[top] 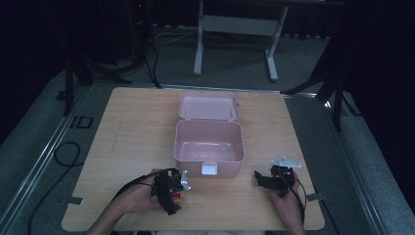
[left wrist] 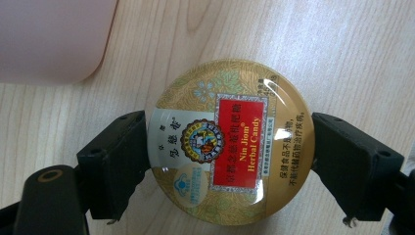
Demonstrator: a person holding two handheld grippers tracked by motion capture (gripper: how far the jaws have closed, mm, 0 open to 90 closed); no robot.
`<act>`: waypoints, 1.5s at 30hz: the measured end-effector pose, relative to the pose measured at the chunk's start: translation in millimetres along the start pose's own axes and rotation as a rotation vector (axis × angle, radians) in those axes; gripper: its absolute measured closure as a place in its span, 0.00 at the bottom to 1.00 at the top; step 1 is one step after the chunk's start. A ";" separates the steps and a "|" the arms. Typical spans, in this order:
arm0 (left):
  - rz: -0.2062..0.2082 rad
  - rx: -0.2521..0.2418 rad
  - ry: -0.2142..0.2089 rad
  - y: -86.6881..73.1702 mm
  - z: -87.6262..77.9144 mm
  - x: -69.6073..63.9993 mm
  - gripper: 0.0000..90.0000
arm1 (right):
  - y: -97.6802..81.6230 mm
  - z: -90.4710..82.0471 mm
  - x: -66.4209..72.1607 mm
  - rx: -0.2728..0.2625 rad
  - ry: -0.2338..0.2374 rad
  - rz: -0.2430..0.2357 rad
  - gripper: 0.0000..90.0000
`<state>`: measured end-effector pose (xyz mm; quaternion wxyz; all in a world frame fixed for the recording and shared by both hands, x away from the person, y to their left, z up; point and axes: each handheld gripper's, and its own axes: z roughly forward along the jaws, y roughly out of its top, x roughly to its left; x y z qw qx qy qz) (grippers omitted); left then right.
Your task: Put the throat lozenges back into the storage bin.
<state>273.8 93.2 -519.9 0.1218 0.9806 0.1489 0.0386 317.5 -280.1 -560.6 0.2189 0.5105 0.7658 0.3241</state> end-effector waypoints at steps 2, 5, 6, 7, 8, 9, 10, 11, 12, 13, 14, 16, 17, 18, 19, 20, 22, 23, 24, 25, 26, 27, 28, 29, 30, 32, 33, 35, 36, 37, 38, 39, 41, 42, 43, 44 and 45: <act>0.002 0.002 -0.001 0.7 -0.2 0.0 0.19 | 0.0 0.0 0.0 0.000 0.000 0.000 0.14; 0.003 0.001 0.000 2.2 0.1 -0.7 0.19 | 0.0 0.0 0.0 0.000 0.000 0.000 0.14; 0.011 0.005 0.001 3.0 0.2 -0.7 0.19 | 0.0 0.0 0.0 0.000 0.000 0.000 0.14; 0.012 0.006 0.002 3.4 0.4 -0.9 0.20 | 0.0 0.0 0.0 0.000 0.000 0.000 0.14; 0.016 0.009 0.000 4.0 0.7 -0.9 0.20 | 0.0 0.0 0.0 0.000 0.000 0.000 0.14; 0.015 0.009 0.000 4.4 1.2 -1.3 0.20 | 0.0 0.0 0.0 0.000 0.000 -0.001 0.14; 0.018 0.010 0.000 4.7 1.4 -1.3 0.20 | 0.0 0.0 0.0 0.000 0.000 0.000 0.14; 0.019 0.013 0.000 5.0 1.3 -1.2 0.20 | 0.0 0.0 0.0 0.000 0.000 0.000 0.14; 0.021 0.018 0.001 5.3 1.0 -0.8 0.21 | 0.0 0.0 0.0 0.000 0.000 0.000 0.14; 0.022 0.021 0.001 5.6 0.8 -0.7 0.22 | 0.0 0.0 0.0 0.000 0.000 0.000 0.14; 0.024 0.023 0.000 5.8 0.7 -0.5 0.22 | 0.0 0.0 0.0 0.000 0.000 -0.001 0.14; 0.029 0.032 0.001 6.3 0.7 -0.8 0.22 | 0.0 0.0 0.0 0.000 0.000 0.000 0.14; 0.036 0.040 -0.001 6.4 0.3 -0.6 0.22 | 0.0 0.0 0.0 0.000 0.000 0.000 0.14; 0.035 0.043 -0.005 6.3 0.3 -1.0 0.22 | 0.0 0.0 0.0 0.000 0.000 0.000 0.14; 0.036 0.046 -0.006 6.2 0.2 -1.0 0.22 | 0.0 0.0 0.0 0.000 0.000 0.000 0.14; 0.036 0.047 -0.006 6.1 0.1 -1.1 0.22 | 0.0 0.0 0.0 0.000 0.000 0.000 0.14; 0.041 0.053 -0.007 5.7 -0.1 -1.3 0.22 | 0.0 0.0 0.0 0.000 0.000 0.000 0.14; 0.041 0.056 -0.009 5.5 -0.3 -1.5 0.22 | 0.0 0.0 0.0 0.000 0.000 0.000 0.14; 0.041 0.061 -0.011 5.2 -0.5 -1.8 0.23 | 0.0 0.0 0.0 0.000 0.000 0.000 0.14; 0.042 0.066 -0.012 4.9 -0.7 -1.9 0.22 | 0.0 0.0 0.0 0.000 0.000 0.000 0.14; 0.042 0.070 -0.012 4.5 -0.9 -2.2 0.23 | 0.0 0.0 0.0 0.000 0.000 0.000 0.14; 0.042 0.070 -0.012 4.5 -0.9 -2.2 0.23 | 0.0 0.0 0.0 0.000 0.000 0.000 0.14; 0.040 0.080 -0.013 3.5 -1.3 -3.1 0.23 | 0.0 0.0 -0.1 0.000 0.000 -0.001 0.14; 0.041 0.086 -0.011 3.2 -1.5 -3.6 0.23 | 0.0 0.0 0.0 0.000 0.000 0.000 0.14; 0.044 0.094 -0.011 2.9 -1.8 -3.8 0.23 | 0.0 0.0 0.0 0.000 0.000 0.000 0.14; 0.042 0.101 -0.012 2.3 -1.9 -4.6 0.23 | 0.0 0.0 0.0 0.000 0.000 -0.001 0.14; 0.041 0.106 -0.013 2.0 -2.2 -4.5 0.23 | 0.0 0.0 0.0 0.000 0.000 0.000 0.14; 0.042 0.119 -0.014 1.3 -2.8 -4.0 0.23 | 0.0 0.0 0.0 0.000 0.000 0.000 0.14; 0.039 0.124 -0.016 0.8 -3.0 -4.0 0.23 | 0.0 0.0 0.0 0.000 0.000 0.000 0.14; 0.037 0.129 -0.014 0.4 -3.2 -4.0 0.23 | 0.0 0.0 0.0 0.000 0.000 0.000 0.14; 0.036 0.132 -0.010 0.0 -3.2 -3.7 0.23 | 0.0 0.0 0.0 0.000 0.000 0.000 0.14; 0.036 0.139 -0.007 -0.2 -3.6 -2.9 0.23 | 0.0 0.0 0.0 0.000 0.000 0.000 0.14; 0.035 0.148 -0.001 -0.5 -4.5 -2.2 0.23 | 0.0 0.0 0.0 0.000 0.000 0.000 0.14; 0.035 0.150 -0.001 -0.5 -5.6 -1.7 0.23 | 0.0 0.0 0.0 0.000 0.000 0.000 0.14; 0.032 0.148 0.001 -0.5 -6.8 -1.2 0.23 | 0.0 0.0 0.0 0.000 0.000 0.000 0.14; 0.031 0.148 0.001 -0.4 -8.4 -0.4 0.23 | 0.0 0.0 0.0 0.000 0.000 0.000 0.14; 0.031 0.148 0.001 -0.4 -8.4 -0.4 0.23 | 0.0 0.0 0.0 0.000 0.000 0.000 0.14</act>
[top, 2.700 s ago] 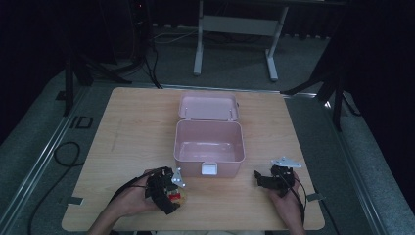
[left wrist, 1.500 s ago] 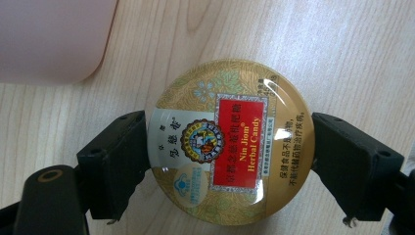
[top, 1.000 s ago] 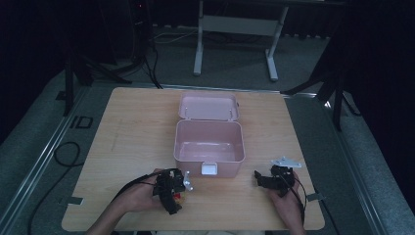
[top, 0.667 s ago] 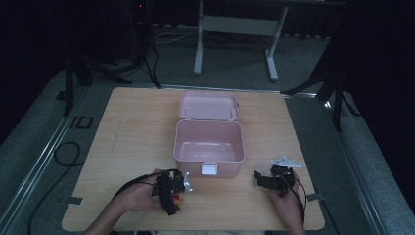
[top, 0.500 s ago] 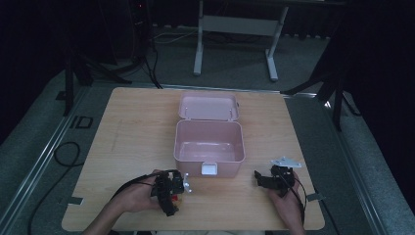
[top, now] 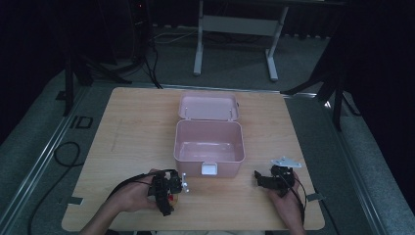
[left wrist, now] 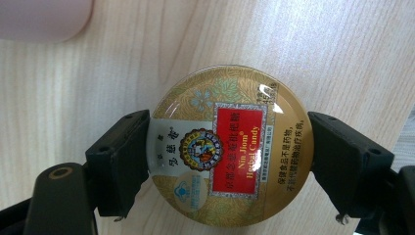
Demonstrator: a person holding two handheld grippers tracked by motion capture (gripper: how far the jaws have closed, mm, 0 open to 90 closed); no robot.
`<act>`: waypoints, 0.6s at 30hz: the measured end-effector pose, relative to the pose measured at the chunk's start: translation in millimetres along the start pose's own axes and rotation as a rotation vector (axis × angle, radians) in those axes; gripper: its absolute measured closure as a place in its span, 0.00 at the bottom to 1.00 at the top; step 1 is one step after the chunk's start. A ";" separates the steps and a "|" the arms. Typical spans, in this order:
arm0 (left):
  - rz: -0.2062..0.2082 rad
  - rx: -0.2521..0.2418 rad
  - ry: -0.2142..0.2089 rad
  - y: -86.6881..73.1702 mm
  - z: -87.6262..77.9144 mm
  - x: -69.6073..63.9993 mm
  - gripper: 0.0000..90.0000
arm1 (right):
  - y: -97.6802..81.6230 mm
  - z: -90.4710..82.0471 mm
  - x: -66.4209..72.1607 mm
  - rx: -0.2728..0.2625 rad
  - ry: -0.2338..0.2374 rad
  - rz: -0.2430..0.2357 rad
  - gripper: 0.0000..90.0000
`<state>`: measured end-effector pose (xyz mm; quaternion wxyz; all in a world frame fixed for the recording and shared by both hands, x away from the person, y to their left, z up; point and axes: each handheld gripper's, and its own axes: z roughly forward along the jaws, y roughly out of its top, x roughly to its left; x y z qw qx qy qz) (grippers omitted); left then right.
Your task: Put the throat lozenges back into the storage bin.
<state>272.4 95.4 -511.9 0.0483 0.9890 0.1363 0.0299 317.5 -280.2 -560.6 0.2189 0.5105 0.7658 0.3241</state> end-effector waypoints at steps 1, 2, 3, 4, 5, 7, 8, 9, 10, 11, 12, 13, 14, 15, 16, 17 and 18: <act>-0.004 -0.003 -0.001 -0.5 -2.9 0.9 0.23 | 0.0 0.0 0.0 0.000 0.000 0.000 0.14; -0.007 -0.004 0.000 -0.9 -4.3 1.3 0.23 | 0.0 0.0 0.1 0.000 0.000 0.001 0.14; -0.010 -0.008 0.004 -1.6 -5.4 1.8 0.23 | 0.0 0.0 0.0 0.000 0.000 0.000 0.14; -0.014 -0.006 0.005 -2.0 -6.2 2.1 0.23 | 0.0 0.0 0.0 0.000 0.000 0.001 0.14; -0.017 -0.003 0.005 -2.6 -6.7 2.2 0.23 | 0.0 0.0 0.0 0.000 0.000 0.000 0.14; -0.020 -0.001 0.007 -3.7 -7.3 2.6 0.23 | 0.0 0.0 0.0 0.000 0.000 0.000 0.14; -0.020 0.001 0.007 -4.3 -7.9 3.1 0.23 | 0.0 0.0 0.0 0.000 0.000 0.000 0.14; -0.023 0.002 0.010 -4.7 -8.6 3.3 0.23 | 0.0 0.0 0.0 0.000 0.000 0.000 0.14; -0.025 0.001 0.009 -5.3 -9.5 4.1 0.23 | 0.0 0.0 0.0 0.000 0.000 0.000 0.14; -0.032 0.001 0.007 -5.6 -10.5 4.6 0.23 | 0.0 0.0 0.0 0.000 0.000 0.000 0.14; -0.037 -0.002 0.008 -6.1 -11.6 5.1 0.23 | 0.0 0.0 0.0 0.000 0.000 0.000 0.14; -0.040 -0.006 0.007 -6.6 -12.8 5.3 0.23 | 0.0 0.0 0.0 0.000 0.000 0.000 0.14; -0.039 -0.008 0.008 -7.2 -13.9 5.5 0.23 | 0.0 0.0 0.0 0.000 0.000 0.000 0.14; -0.040 -0.008 0.009 -7.8 -15.2 5.6 0.23 | 0.0 0.0 0.0 0.000 0.000 0.000 0.14; -0.043 -0.010 0.011 -8.5 -16.3 6.0 0.23 | 0.0 0.0 0.1 0.000 0.000 0.001 0.14; -0.045 -0.009 0.012 -9.3 -17.3 6.4 0.23 | 0.0 0.0 0.0 0.000 0.000 0.000 0.14; -0.049 -0.007 0.014 -10.0 -18.3 6.9 0.23 | 0.0 0.0 0.0 0.000 0.000 0.000 0.14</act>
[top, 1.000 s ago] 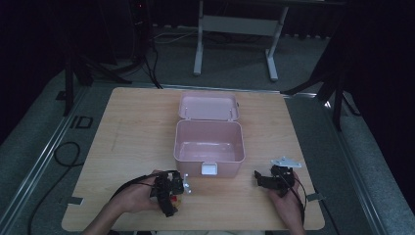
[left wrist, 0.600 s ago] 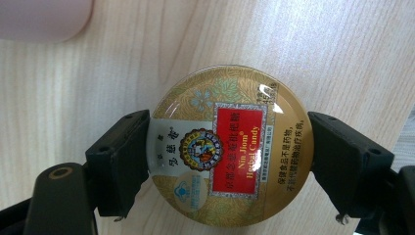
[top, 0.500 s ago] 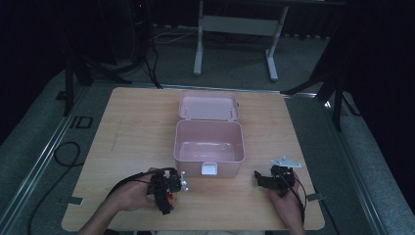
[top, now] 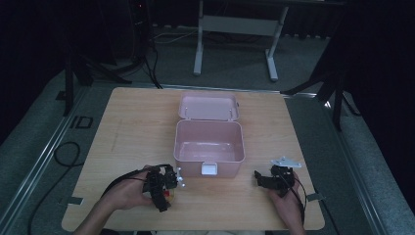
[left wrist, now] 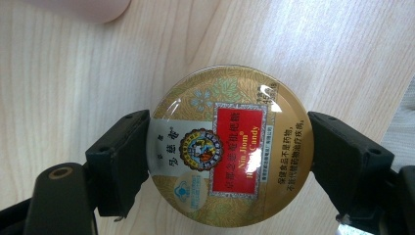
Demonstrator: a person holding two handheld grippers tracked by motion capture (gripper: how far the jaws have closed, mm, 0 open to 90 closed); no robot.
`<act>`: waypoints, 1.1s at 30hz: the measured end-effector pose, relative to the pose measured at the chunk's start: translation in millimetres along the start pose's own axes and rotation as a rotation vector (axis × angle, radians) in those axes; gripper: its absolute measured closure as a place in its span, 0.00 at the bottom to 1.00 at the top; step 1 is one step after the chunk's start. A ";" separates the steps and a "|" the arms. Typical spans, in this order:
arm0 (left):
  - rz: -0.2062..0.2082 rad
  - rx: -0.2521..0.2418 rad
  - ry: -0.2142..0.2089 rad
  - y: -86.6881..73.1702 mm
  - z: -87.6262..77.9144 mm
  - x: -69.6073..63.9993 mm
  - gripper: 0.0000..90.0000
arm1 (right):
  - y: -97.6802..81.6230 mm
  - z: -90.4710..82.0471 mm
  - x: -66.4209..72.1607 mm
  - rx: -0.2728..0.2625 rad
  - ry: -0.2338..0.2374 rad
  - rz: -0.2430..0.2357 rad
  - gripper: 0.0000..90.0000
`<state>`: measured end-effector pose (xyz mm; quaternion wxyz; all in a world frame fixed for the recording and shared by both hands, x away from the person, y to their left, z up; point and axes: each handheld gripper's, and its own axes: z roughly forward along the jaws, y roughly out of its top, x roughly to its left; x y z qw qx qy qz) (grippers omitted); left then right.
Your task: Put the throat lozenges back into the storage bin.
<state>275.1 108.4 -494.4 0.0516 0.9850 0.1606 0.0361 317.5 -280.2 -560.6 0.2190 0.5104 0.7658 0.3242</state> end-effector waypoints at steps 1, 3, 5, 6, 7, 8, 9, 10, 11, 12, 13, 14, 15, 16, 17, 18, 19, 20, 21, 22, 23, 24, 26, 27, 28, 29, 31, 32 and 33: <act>-0.004 0.001 0.002 -0.8 -0.9 0.7 0.23 | 0.0 0.0 0.0 0.000 0.000 0.000 0.14; -0.012 0.001 0.004 -2.1 -3.1 2.3 0.23 | 0.0 0.0 0.0 0.000 0.000 0.000 0.14; -0.017 0.002 0.006 -3.1 -5.1 3.5 0.23 | 0.0 0.0 0.0 0.000 0.000 0.000 0.14; -0.021 -0.001 0.008 -3.7 -6.0 4.1 0.23 | 0.0 0.0 0.0 0.000 0.000 0.000 0.14; -0.022 0.001 0.009 -4.2 -7.2 5.1 0.23 | 0.0 0.0 0.0 0.000 0.000 0.000 0.14; -0.028 0.000 0.010 -4.6 -8.2 5.8 0.23 | 0.0 0.0 0.1 0.000 0.000 0.001 0.14; -0.031 -0.002 0.013 -5.2 -9.4 6.6 0.23 | 0.0 0.0 0.0 0.000 0.000 0.000 0.14; -0.035 -0.002 0.016 -5.6 -10.7 7.5 0.23 | 0.0 0.0 0.1 0.000 0.000 0.001 0.14; -0.040 -0.006 0.019 -6.3 -11.8 8.2 0.23 | 0.0 0.0 0.1 0.000 0.000 0.001 0.14; -0.042 -0.003 0.019 -6.8 -13.2 9.4 0.23 | 0.0 0.0 0.1 0.000 0.000 0.001 0.14; -0.051 -0.008 0.021 -7.9 -15.2 10.7 0.23 | 0.0 0.0 0.0 0.000 0.000 0.000 0.14; -0.051 -0.008 0.021 -7.9 -15.2 10.7 0.23 | 0.0 0.0 0.0 0.000 0.000 0.000 0.14; -0.061 -0.014 0.023 -9.6 -18.0 12.8 0.23 | 0.0 0.0 0.1 0.000 0.000 0.001 0.14; -0.070 -0.019 0.023 -10.2 -18.9 13.3 0.23 | 0.0 0.0 0.1 0.000 0.000 0.001 0.14; -0.070 -0.019 0.023 -10.2 -18.9 13.3 0.23 | 0.0 0.0 0.1 0.000 0.000 0.001 0.14; -0.075 -0.021 0.026 -11.2 -20.6 14.5 0.23 | 0.0 0.0 0.1 0.000 0.000 0.001 0.14; -0.077 -0.018 0.031 -12.0 -22.6 15.7 0.23 | 0.0 0.0 0.0 0.000 0.000 0.000 0.14; -0.080 -0.022 0.031 -12.5 -23.5 16.2 0.23 | 0.0 0.0 0.0 0.000 0.000 0.000 0.14; -0.082 -0.022 0.032 -12.8 -24.4 17.0 0.23 | 0.0 0.0 0.0 0.000 0.000 0.000 0.14; -0.081 -0.022 0.033 -13.1 -25.2 17.7 0.23 | 0.0 0.0 0.1 0.000 0.000 0.001 0.14; -0.086 -0.023 0.033 -13.4 -25.8 18.0 0.23 | 0.0 0.0 0.0 0.000 0.000 0.000 0.14; -0.089 -0.023 0.033 -14.0 -26.6 18.9 0.23 | 0.0 0.0 0.1 0.000 0.000 0.000 0.14; -0.095 -0.025 0.033 -14.7 -27.9 20.3 0.23 | 0.0 0.0 0.1 0.000 0.000 0.001 0.14; -0.098 -0.026 0.034 -15.1 -28.7 21.1 0.23 | 0.0 0.0 0.0 0.000 0.000 0.000 0.14; -0.102 -0.029 0.033 -15.6 -29.5 22.0 0.23 | 0.0 0.0 0.1 0.000 0.000 0.001 0.14; -0.105 -0.029 0.031 -16.1 -30.2 22.9 0.23 | 0.0 0.0 0.1 0.000 0.000 0.001 0.14; -0.112 -0.027 0.029 -16.9 -31.4 24.2 0.23 | 0.0 0.0 0.0 0.000 0.000 0.000 0.14; -0.112 -0.027 0.029 -16.9 -31.4 24.2 0.23 | 0.0 0.0 0.0 0.000 0.000 0.000 0.14; -0.116 -0.028 0.027 -17.6 -32.8 26.0 0.23 | 0.0 0.0 0.1 0.000 0.000 0.001 0.14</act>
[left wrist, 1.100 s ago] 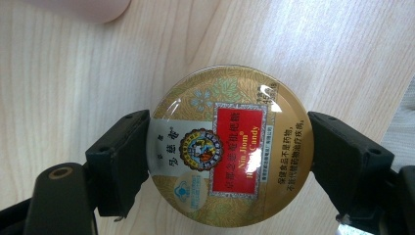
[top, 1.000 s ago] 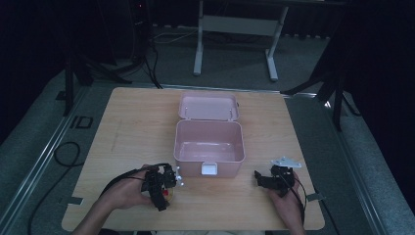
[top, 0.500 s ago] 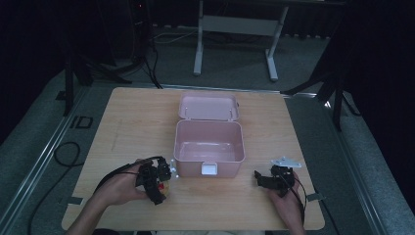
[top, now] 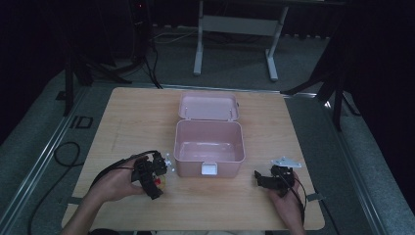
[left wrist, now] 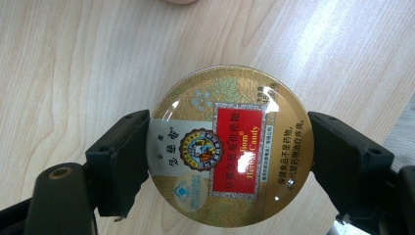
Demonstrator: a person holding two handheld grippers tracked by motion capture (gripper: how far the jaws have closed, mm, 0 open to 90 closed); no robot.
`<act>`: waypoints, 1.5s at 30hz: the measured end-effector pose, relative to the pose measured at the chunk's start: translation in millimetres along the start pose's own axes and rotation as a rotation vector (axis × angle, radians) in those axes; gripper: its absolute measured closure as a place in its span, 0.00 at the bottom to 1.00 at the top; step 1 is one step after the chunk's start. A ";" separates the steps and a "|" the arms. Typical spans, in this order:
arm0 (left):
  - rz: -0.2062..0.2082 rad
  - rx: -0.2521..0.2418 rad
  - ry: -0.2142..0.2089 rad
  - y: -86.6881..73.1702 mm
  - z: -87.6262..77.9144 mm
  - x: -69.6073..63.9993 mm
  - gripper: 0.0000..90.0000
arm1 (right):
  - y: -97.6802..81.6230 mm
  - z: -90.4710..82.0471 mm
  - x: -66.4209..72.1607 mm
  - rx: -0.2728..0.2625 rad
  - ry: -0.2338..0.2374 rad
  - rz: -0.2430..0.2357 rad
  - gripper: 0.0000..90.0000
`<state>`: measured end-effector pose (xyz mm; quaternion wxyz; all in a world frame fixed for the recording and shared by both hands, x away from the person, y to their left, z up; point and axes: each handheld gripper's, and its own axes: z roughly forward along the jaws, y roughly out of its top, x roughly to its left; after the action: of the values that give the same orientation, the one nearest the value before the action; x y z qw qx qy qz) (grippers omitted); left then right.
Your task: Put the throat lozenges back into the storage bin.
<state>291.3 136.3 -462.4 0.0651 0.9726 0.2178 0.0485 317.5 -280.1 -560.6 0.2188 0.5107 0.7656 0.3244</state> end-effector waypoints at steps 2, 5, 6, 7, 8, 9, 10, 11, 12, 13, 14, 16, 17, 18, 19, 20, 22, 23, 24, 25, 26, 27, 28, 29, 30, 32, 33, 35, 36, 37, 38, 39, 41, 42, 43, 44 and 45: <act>-0.005 -0.002 -0.002 -0.1 -0.6 0.6 0.23 | 0.0 0.0 0.0 0.000 0.000 -0.001 0.14; -0.005 -0.011 0.009 -0.6 -3.4 3.0 0.23 | 0.0 0.0 0.0 0.000 0.000 0.000 0.14; -0.010 -0.013 0.010 -0.6 -4.0 3.3 0.23 | 0.0 0.0 0.0 0.000 0.000 0.000 0.14; -0.013 -0.014 0.009 -0.7 -4.6 3.8 0.23 | 0.0 0.0 0.0 0.000 0.000 0.000 0.14; -0.013 -0.014 0.009 -0.7 -4.6 3.8 0.23 | 0.0 0.0 0.0 0.000 0.000 0.000 0.14; -0.010 -0.013 0.013 -0.9 -5.9 4.8 0.23 | 0.0 0.0 0.0 0.000 0.000 0.000 0.14; -0.011 -0.011 0.014 -0.8 -6.7 5.3 0.23 | 0.0 0.0 0.0 0.000 0.000 0.000 0.14; -0.015 -0.008 0.011 -0.8 -7.4 6.0 0.23 | 0.0 0.0 -0.1 0.000 0.000 -0.001 0.14; -0.018 -0.010 0.011 -1.0 -8.2 6.5 0.23 | 0.0 0.0 -0.1 0.000 0.000 -0.001 0.14; -0.019 -0.011 0.013 -1.0 -8.7 7.0 0.23 | 0.0 0.0 0.0 0.000 0.000 0.000 0.14; -0.021 -0.011 0.012 -1.0 -9.3 7.9 0.23 | 0.0 0.0 -0.1 0.000 0.000 -0.001 0.14; -0.021 -0.008 0.016 -1.1 -10.3 9.4 0.23 | 0.0 0.0 0.0 0.000 0.000 0.000 0.14; -0.025 -0.007 0.016 -1.2 -10.8 9.8 0.23 | 0.0 0.0 0.0 0.000 0.000 0.000 0.14; -0.026 -0.007 0.017 -1.2 -11.4 10.3 0.23 | 0.0 0.0 0.0 0.000 0.000 0.000 0.14; -0.025 -0.006 0.018 -1.3 -12.3 10.9 0.23 | 0.0 0.0 -0.1 0.000 0.000 -0.001 0.14; -0.028 -0.007 0.017 -1.3 -13.2 11.7 0.23 | 0.0 0.0 -0.1 0.000 0.000 -0.001 0.14; -0.031 -0.010 0.017 -1.4 -15.0 13.2 0.23 | 0.0 0.0 0.0 0.000 0.000 -0.001 0.14; -0.031 -0.010 0.017 -1.4 -15.0 13.2 0.23 | 0.0 0.0 0.0 0.000 0.000 -0.001 0.14; -0.032 -0.013 0.016 -1.6 -16.1 14.6 0.23 | 0.0 0.0 0.0 0.000 0.000 0.000 0.14; -0.033 -0.011 0.013 -1.6 -16.8 15.3 0.23 | 0.0 0.0 0.0 0.000 0.000 0.000 0.14; -0.037 -0.014 0.012 -1.6 -17.4 15.8 0.23 | 0.0 0.0 0.0 0.000 0.000 -0.001 0.14; -0.034 -0.012 0.014 -1.6 -18.3 16.7 0.23 | 0.0 0.0 0.0 0.000 0.000 -0.001 0.14; -0.037 -0.013 0.012 -1.6 -19.0 17.3 0.23 | 0.0 0.0 0.0 0.000 0.000 0.000 0.14; -0.037 -0.014 0.011 -1.6 -19.7 18.1 0.23 | 0.0 0.0 0.0 0.000 0.000 0.000 0.14; -0.041 -0.014 0.011 -1.7 -20.5 18.7 0.23 | 0.0 0.0 -0.1 0.000 0.000 -0.001 0.14; -0.041 -0.014 0.010 -1.7 -21.8 20.1 0.23 | 0.0 0.0 0.0 0.000 0.000 0.000 0.14; -0.042 -0.014 0.009 -1.7 -22.2 20.4 0.23 | 0.0 0.0 0.0 0.000 0.000 0.000 0.14; -0.038 -0.012 0.002 -1.5 -23.8 21.1 0.23 | 0.0 0.0 0.0 0.000 0.000 0.000 0.14; -0.037 -0.013 0.002 -1.3 -24.3 21.2 0.23 | 0.0 0.0 0.0 0.000 0.000 0.000 0.14; -0.037 -0.012 0.002 -1.1 -25.2 21.5 0.23 | 0.0 0.0 0.0 0.000 0.000 0.000 0.14; -0.039 -0.011 0.002 -0.9 -26.0 21.6 0.23 | 0.0 0.0 -0.1 0.000 0.000 -0.001 0.14; -0.037 -0.010 0.005 -0.6 -27.1 22.0 0.23 | 0.0 0.0 0.0 0.001 0.000 0.000 0.14; -0.035 -0.011 0.009 -0.1 -29.1 22.9 0.23 | 0.0 0.0 0.0 0.001 0.000 -0.001 0.14; -0.037 -0.014 0.007 0.1 -29.9 23.4 0.23 | 0.0 0.0 0.0 0.000 0.000 0.000 0.14; -0.033 -0.013 0.009 0.3 -30.5 23.9 0.23 | 0.0 0.0 0.0 0.000 0.000 0.000 0.14; -0.030 -0.012 0.012 0.5 -30.9 23.9 0.23 | 0.0 0.0 0.0 0.000 0.000 0.000 0.14; -0.033 -0.011 0.010 0.7 -31.3 24.0 0.23 | 0.0 0.0 0.0 0.000 0.000 0.000 0.14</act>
<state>309.3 149.3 -429.9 0.0700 0.9683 0.2338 0.0535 317.5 -280.1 -560.6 0.2187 0.5109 0.7656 0.3242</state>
